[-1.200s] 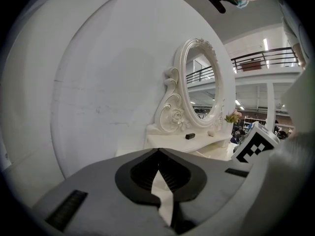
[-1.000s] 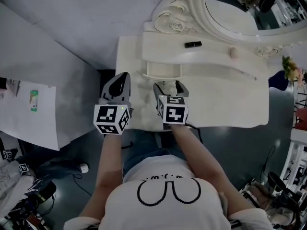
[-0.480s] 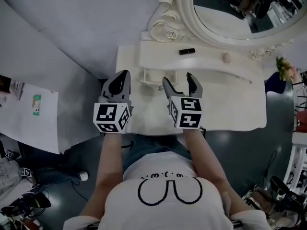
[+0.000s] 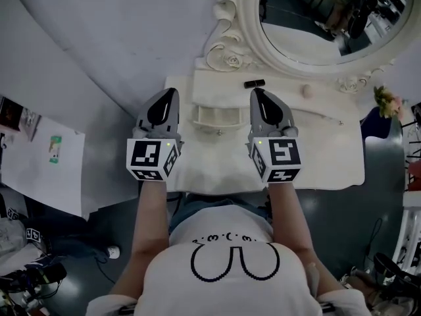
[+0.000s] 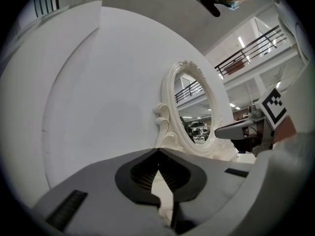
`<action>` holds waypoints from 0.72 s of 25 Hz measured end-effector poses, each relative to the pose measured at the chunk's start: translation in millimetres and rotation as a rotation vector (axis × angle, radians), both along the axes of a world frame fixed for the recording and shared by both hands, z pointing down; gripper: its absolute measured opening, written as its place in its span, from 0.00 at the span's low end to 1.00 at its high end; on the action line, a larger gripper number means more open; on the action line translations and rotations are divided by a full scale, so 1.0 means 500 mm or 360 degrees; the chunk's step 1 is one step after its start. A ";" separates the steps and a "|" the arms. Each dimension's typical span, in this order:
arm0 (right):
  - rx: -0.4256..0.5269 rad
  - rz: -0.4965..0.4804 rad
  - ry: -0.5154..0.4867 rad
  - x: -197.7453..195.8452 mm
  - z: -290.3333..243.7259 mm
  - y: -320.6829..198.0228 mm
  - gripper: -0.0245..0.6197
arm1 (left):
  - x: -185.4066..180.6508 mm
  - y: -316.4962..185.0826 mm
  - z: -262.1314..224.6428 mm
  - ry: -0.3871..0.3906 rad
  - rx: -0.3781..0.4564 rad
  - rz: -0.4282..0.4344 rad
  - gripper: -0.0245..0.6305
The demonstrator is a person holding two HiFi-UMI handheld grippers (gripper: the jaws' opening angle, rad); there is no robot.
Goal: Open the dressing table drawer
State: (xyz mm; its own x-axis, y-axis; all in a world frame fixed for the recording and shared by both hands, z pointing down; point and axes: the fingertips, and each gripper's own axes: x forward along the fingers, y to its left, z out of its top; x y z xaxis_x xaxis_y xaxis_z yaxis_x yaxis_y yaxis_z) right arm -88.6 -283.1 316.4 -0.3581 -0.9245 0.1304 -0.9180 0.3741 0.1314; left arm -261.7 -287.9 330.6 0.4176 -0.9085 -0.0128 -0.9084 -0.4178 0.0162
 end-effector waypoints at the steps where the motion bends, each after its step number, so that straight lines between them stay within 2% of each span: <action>1: 0.0030 -0.0033 0.0008 -0.001 -0.016 0.002 0.03 | 0.001 -0.001 -0.014 -0.0008 0.0029 -0.0003 0.04; 5: 0.0165 -0.0122 -0.0015 0.003 -0.084 0.009 0.03 | 0.007 -0.001 -0.082 -0.0055 0.0166 -0.0008 0.04; 11: 0.0335 -0.0164 -0.0055 0.018 -0.168 0.019 0.03 | 0.008 -0.001 -0.154 -0.0093 0.0311 -0.0026 0.04; 18: 0.0399 -0.0221 -0.0057 0.007 -0.204 0.028 0.03 | 0.010 0.001 -0.194 -0.0114 0.0388 -0.0031 0.04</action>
